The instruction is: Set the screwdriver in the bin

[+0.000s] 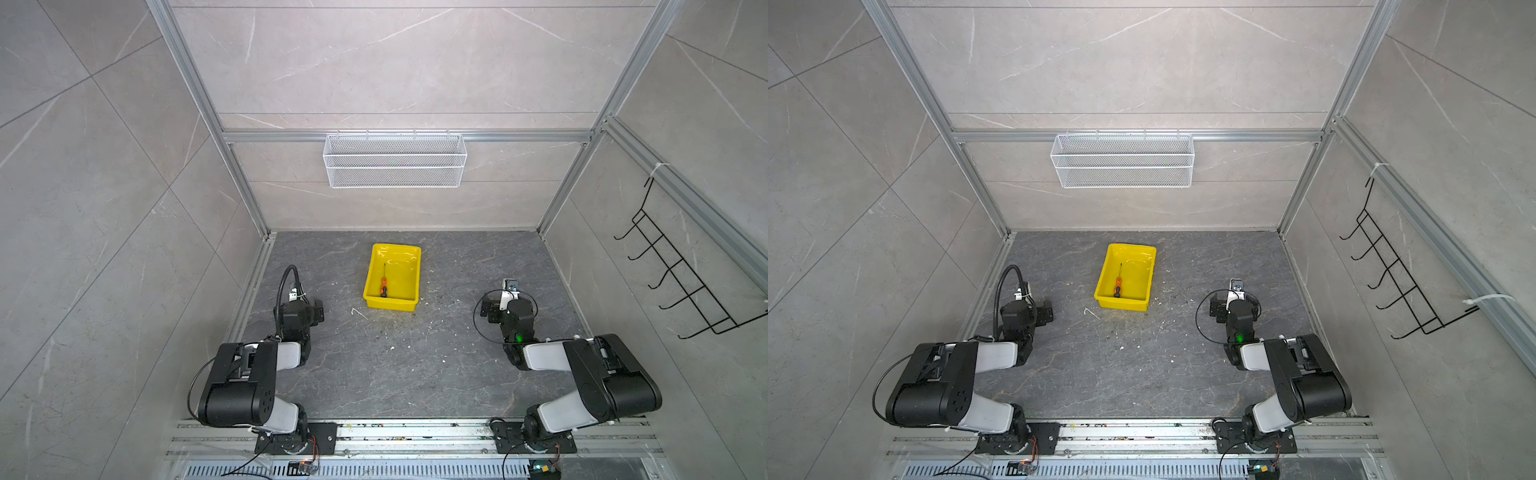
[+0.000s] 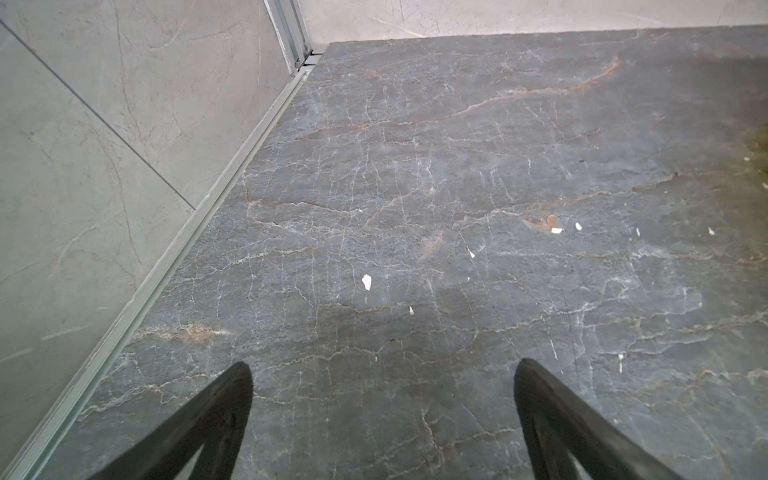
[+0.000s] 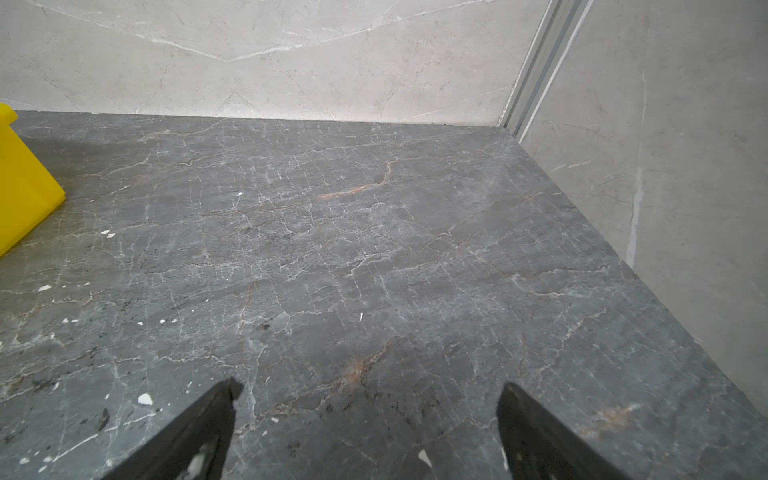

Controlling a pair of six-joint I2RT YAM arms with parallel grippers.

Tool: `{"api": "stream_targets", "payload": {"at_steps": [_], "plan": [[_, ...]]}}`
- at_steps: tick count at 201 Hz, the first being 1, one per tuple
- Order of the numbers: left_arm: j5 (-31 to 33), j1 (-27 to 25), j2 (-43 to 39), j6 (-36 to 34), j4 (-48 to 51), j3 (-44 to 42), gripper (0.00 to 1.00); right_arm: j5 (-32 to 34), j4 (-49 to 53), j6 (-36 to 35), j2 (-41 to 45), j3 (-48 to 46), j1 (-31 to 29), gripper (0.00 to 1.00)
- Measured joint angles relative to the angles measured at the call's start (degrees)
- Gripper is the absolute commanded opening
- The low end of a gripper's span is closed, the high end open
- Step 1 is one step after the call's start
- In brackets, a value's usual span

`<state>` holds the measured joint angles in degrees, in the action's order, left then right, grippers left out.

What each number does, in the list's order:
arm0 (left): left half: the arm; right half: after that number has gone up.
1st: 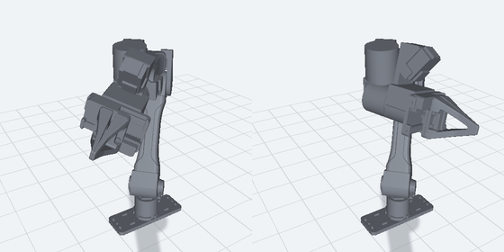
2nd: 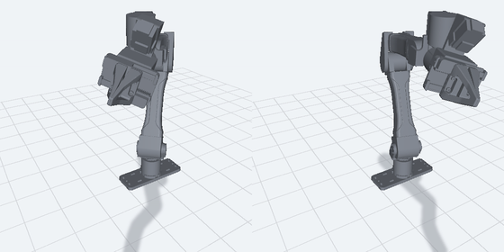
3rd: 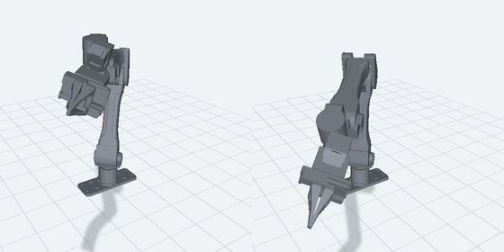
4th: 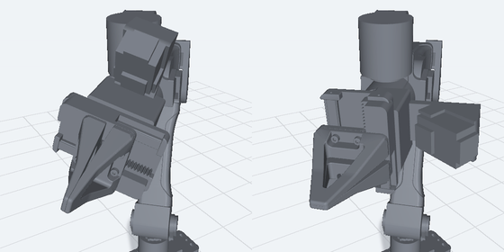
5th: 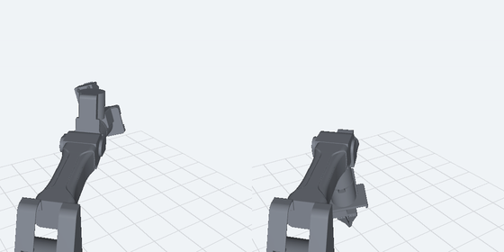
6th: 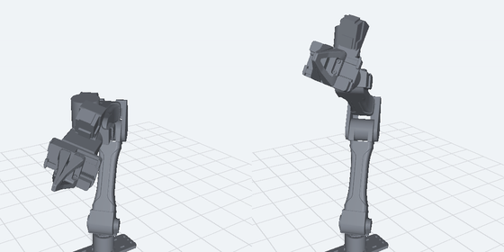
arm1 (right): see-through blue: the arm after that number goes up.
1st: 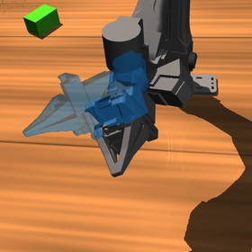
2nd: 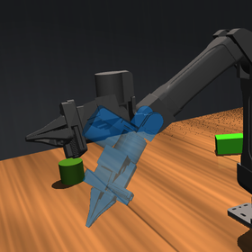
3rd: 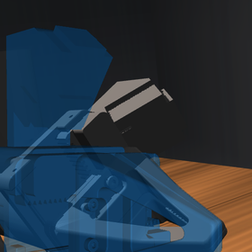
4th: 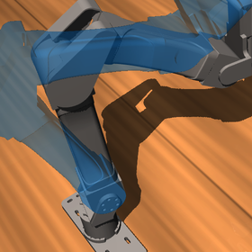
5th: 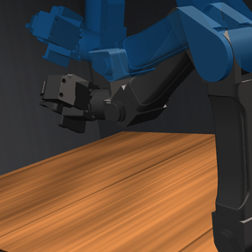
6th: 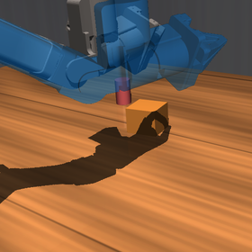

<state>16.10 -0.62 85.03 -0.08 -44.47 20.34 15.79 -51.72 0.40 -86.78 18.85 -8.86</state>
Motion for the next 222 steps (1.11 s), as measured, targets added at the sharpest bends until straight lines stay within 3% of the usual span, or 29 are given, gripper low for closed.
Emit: {"api": "stream_targets", "payload": {"at_steps": [222], "plan": [[-1.4, 0.6, 0.7, 1.2, -2.2, 0.0, 1.0, -0.2, 0.0, 0.0, 0.0, 0.0, 0.0, 0.99]]}}
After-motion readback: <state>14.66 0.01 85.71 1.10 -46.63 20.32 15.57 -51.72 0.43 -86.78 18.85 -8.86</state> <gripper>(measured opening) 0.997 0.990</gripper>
